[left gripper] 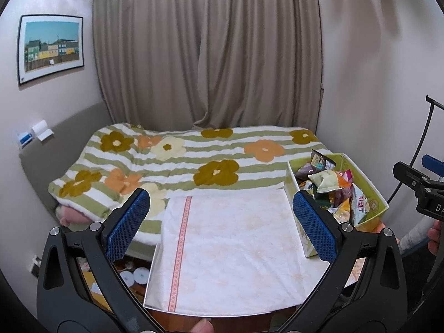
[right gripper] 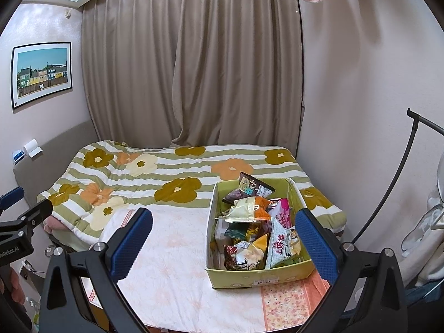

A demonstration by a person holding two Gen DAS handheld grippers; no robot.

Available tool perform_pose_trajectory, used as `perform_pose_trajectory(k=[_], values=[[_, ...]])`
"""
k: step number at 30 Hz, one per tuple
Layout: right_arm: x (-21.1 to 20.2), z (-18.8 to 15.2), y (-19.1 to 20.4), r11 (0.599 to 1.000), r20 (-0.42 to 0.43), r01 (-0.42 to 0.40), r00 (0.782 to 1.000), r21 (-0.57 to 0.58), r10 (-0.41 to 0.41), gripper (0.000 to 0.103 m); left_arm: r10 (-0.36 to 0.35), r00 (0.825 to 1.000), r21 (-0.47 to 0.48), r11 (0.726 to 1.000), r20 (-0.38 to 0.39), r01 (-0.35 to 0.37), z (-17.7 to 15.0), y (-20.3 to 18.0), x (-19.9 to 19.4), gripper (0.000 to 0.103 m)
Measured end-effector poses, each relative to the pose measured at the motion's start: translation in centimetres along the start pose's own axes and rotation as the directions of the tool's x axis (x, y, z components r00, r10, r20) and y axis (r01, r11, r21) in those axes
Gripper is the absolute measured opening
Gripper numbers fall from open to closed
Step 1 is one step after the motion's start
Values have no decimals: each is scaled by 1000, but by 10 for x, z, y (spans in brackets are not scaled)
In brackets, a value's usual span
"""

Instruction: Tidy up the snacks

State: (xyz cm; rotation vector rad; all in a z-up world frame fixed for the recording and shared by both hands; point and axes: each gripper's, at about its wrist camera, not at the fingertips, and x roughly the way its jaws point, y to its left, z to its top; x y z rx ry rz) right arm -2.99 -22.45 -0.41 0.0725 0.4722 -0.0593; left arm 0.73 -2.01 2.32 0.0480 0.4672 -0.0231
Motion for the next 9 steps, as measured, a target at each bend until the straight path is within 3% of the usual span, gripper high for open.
perform_pose_trajectory(k=[9], values=[[16,1,4,1000,-47,-13,999,-9,12,102,8,1000,17,1000,-5,-8,-7,-3,10,103]])
